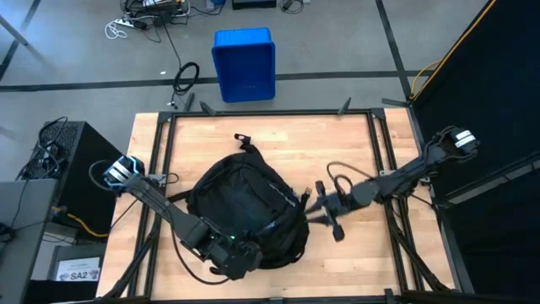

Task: Unpack backpack
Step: Open the black backpack

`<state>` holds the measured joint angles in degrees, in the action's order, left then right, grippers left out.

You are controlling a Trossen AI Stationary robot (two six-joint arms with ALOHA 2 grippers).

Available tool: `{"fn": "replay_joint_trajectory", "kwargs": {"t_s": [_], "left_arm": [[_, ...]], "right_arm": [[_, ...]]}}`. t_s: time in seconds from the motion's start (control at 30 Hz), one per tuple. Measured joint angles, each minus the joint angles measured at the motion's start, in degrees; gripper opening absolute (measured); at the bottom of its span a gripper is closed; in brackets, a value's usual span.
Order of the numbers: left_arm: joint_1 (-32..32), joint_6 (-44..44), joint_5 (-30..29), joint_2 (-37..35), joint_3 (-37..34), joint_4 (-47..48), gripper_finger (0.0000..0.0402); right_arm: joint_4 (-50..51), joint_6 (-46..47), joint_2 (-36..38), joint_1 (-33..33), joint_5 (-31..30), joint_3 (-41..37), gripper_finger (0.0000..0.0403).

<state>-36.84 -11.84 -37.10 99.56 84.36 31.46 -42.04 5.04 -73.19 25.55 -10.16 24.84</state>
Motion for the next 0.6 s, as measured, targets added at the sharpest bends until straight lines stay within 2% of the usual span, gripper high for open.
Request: {"fn": "replay_joint_trajectory", "kwargs": {"t_s": [0.13, 0.27, 0.43, 0.6], "left_arm": [[0.3, 0.11, -4.08, -1.29, 0.0, -0.45, 0.0], [0.75, 0.04, -5.77, -1.43, 0.0, -1.72, 0.0], [1.67, 0.29, -5.94, -1.43, 0.0, -1.97, 0.0], [1.75, 0.2, -10.04, -1.59, 0.0, -1.54, 0.0]], "right_arm": [[0.02, -1.71, -4.93, 5.94, -9.33, 0.5, 0.0067], [0.17, 1.45, -11.26, 7.44, -15.23, 0.5, 0.0062], [0.24, 7.95, -18.8, 5.35, -17.72, 0.5, 0.0063], [0.78, 12.63, -23.15, 3.01, -17.92, 0.57, 0.0061]]}}
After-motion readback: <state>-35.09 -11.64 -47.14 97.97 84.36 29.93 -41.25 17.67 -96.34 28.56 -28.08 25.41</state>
